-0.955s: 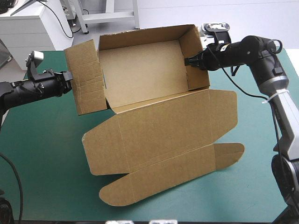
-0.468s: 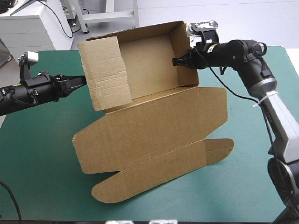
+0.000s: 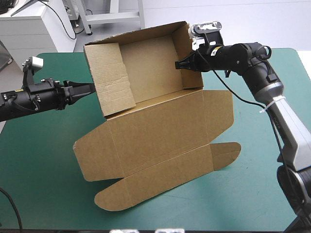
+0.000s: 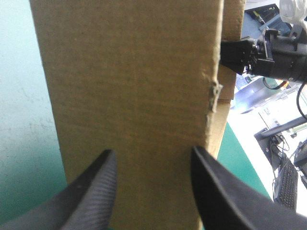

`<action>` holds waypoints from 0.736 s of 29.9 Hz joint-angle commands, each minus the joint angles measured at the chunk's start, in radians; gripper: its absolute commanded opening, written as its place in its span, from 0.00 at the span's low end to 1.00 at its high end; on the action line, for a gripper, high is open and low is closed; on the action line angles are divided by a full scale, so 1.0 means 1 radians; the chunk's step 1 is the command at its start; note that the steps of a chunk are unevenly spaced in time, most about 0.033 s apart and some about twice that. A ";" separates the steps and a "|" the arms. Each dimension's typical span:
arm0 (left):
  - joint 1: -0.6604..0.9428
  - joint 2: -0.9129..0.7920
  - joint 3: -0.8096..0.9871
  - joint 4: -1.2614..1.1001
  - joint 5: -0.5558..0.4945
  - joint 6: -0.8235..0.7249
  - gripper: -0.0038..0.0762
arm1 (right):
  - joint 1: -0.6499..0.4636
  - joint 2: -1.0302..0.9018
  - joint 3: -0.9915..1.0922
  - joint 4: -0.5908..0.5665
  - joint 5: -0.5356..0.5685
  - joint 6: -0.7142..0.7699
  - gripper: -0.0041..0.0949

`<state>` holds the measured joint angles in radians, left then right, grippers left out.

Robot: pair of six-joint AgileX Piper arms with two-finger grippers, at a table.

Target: Fold the box

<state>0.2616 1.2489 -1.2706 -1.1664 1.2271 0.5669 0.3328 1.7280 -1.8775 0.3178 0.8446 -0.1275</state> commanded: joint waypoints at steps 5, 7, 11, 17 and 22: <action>-0.002 -0.030 -0.033 -0.071 0.064 -0.021 0.66 | 0.027 -0.048 -0.029 0.026 -0.070 0.016 0.02; -0.002 -0.030 -0.033 -0.070 0.064 -0.066 0.66 | 0.042 -0.042 -0.029 0.016 -0.072 0.016 0.02; -0.031 -0.030 -0.033 0.009 0.033 -0.087 0.66 | 0.078 -0.021 -0.029 0.000 -0.078 0.025 0.02; -0.174 -0.030 -0.033 0.308 -0.104 -0.238 0.66 | 0.131 -0.003 -0.029 -0.008 -0.134 0.043 0.02; -0.305 -0.028 -0.033 0.535 -0.254 -0.424 0.63 | 0.162 -0.002 -0.029 -0.063 -0.123 0.058 0.02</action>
<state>0.0240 1.2441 -1.2706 -0.6621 1.0721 0.2497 0.4712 1.7829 -1.8762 0.1911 0.7987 -0.1026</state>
